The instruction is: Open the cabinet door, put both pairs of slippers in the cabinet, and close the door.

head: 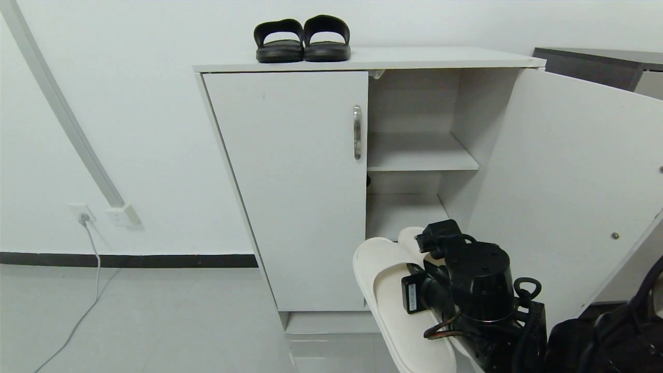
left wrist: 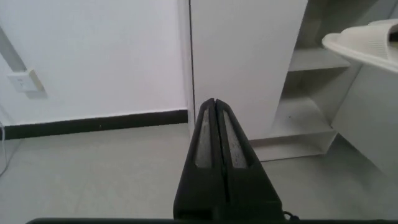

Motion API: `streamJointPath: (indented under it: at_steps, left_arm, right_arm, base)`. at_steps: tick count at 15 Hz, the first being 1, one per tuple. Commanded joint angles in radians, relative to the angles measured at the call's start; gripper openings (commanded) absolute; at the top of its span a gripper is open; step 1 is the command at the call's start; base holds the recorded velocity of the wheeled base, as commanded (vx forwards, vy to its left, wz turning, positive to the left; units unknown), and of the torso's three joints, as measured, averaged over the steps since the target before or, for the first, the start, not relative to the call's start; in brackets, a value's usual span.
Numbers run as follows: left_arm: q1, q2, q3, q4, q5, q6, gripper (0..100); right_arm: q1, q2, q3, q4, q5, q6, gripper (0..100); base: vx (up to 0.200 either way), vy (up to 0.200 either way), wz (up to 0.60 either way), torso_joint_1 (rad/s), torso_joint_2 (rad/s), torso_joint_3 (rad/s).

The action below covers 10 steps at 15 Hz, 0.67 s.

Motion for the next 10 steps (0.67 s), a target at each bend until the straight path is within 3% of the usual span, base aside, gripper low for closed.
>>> streamJointPath:
  at_steps: [1,3,5,7,8,10]
  left_arm:
    - [0.000,0.002,0.001,0.013,0.109,0.022,0]
    - [0.000,0.002,0.002,0.010,0.074,-0.018,0]
    - [0.000,0.002,0.002,0.010,0.057,-0.023,0]
    - [0.001,0.002,0.001,0.010,0.053,-0.047,0]
    - [0.001,0.002,0.001,0.010,0.051,-0.046,0]
    - [0.001,0.002,0.001,0.010,0.053,-0.046,0]
  right_arm:
    - [0.002,0.012,0.011,-0.006,-0.002,-0.006,0]
    - [0.002,0.013,0.016,-0.010,-0.004,-0.007,0]
    - [0.002,0.013,0.007,-0.010,-0.010,-0.009,0]
    - [-0.007,0.052,-0.079,-0.005,-0.103,-0.012,0]
    - [-0.016,0.079,-0.125,-0.005,-0.183,-0.012,0]
    - [-0.025,0.113,-0.174,-0.005,-0.234,-0.009,0]
  base:
    - [0.000,0.000,0.00,0.000,0.00,0.000]
    - [0.000,0.000,0.00,0.000,0.00,0.000]
    - [0.000,0.000,0.00,0.000,0.00,0.000]
    - [0.000,0.000,0.00,0.000,0.00,0.000]
    - [0.000,0.000,0.00,0.000,0.00,0.000]
    - [0.000,0.000,0.00,0.000,0.00,0.000]
